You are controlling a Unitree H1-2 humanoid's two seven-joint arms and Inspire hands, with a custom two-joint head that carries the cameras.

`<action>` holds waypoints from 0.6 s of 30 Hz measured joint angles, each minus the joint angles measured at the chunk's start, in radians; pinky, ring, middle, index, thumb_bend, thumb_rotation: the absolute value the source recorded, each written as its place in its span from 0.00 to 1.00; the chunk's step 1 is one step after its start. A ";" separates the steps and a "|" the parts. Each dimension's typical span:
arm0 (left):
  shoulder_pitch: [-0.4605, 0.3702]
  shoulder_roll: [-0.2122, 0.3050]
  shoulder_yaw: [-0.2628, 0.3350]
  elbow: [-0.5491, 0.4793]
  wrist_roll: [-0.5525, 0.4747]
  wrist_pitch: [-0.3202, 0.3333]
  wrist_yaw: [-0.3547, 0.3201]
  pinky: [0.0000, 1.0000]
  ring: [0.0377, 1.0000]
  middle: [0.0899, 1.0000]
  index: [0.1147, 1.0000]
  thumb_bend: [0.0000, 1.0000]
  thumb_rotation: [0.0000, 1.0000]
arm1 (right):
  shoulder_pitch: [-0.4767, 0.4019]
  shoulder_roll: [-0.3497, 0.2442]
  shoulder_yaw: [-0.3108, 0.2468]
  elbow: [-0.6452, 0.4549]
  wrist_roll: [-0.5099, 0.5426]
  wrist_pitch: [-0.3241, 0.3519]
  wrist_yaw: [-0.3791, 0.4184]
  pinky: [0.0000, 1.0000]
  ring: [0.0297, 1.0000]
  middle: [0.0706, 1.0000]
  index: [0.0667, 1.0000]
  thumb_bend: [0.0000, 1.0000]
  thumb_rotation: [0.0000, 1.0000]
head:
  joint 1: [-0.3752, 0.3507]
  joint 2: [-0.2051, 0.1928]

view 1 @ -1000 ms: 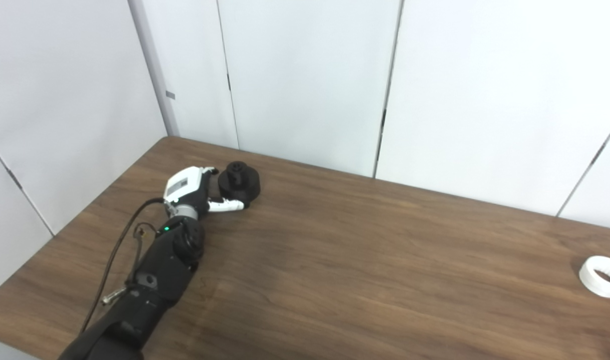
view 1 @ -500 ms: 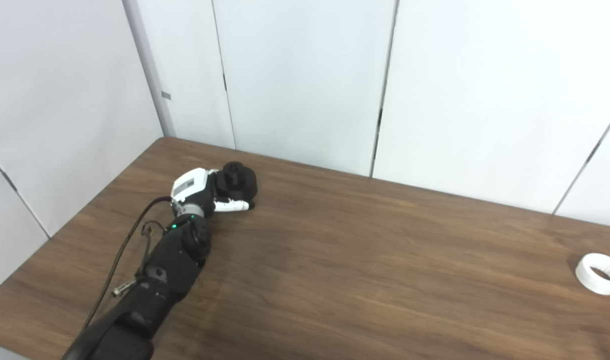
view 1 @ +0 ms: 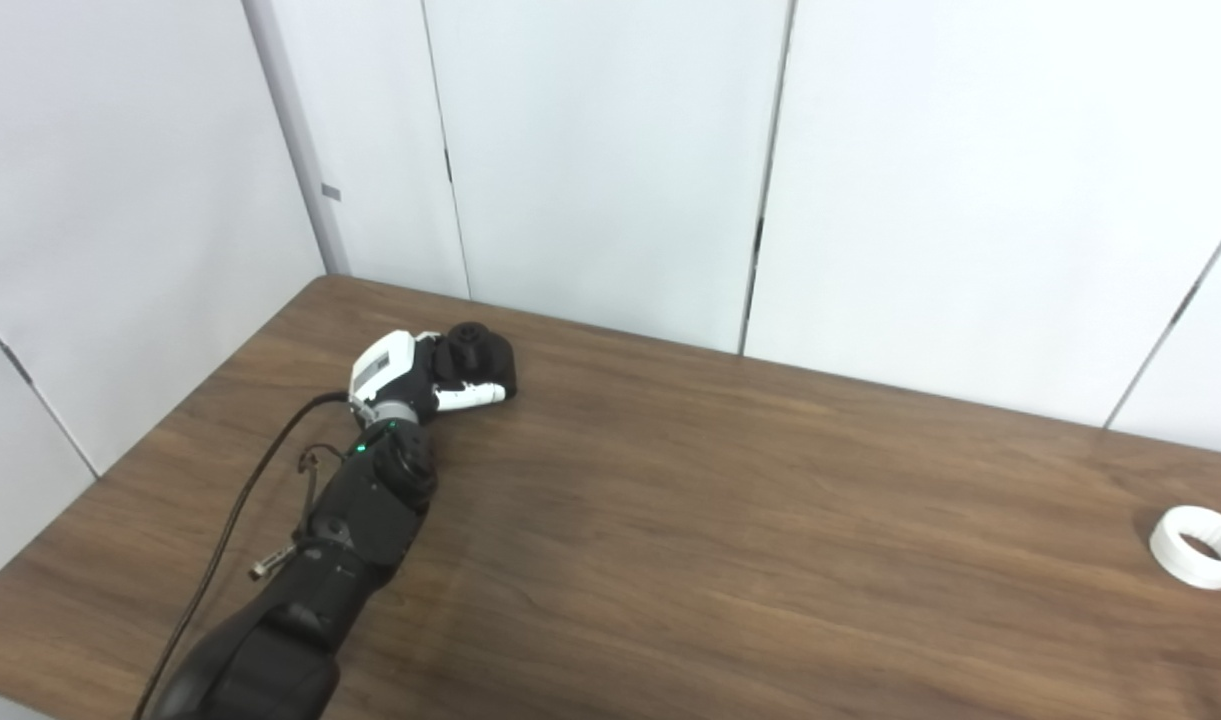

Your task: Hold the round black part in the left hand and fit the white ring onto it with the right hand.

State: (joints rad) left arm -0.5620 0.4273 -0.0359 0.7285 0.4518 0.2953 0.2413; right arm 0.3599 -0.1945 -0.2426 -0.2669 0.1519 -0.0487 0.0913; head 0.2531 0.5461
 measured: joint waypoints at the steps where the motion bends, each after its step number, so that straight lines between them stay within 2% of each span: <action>1: -0.001 -0.004 0.004 0.006 -0.011 -0.007 0.010 1.00 0.97 0.91 0.82 1.00 0.50 | 0.000 0.000 0.000 0.000 0.000 0.000 0.000 1.00 0.97 0.86 0.92 0.63 1.00 | 0.000 0.000; 8: -0.023 -0.013 0.009 0.074 -0.035 -0.053 0.067 1.00 0.96 0.90 0.81 1.00 0.49 | 0.000 0.000 0.000 0.000 0.003 0.001 0.000 1.00 0.98 0.86 0.93 0.62 1.00 | 0.003 0.003; 18: -0.028 -0.013 0.000 0.100 -0.052 -0.074 0.079 1.00 0.97 0.91 0.82 1.00 0.49 | 0.001 -0.001 0.000 0.000 0.001 0.001 0.000 1.00 0.97 0.87 0.93 0.63 1.00 | 0.003 0.008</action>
State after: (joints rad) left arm -0.5898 0.4143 -0.0358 0.8288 0.3997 0.2214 0.3205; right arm 0.3606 -0.1956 -0.2425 -0.2670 0.1534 -0.0480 0.0914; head 0.2562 0.5538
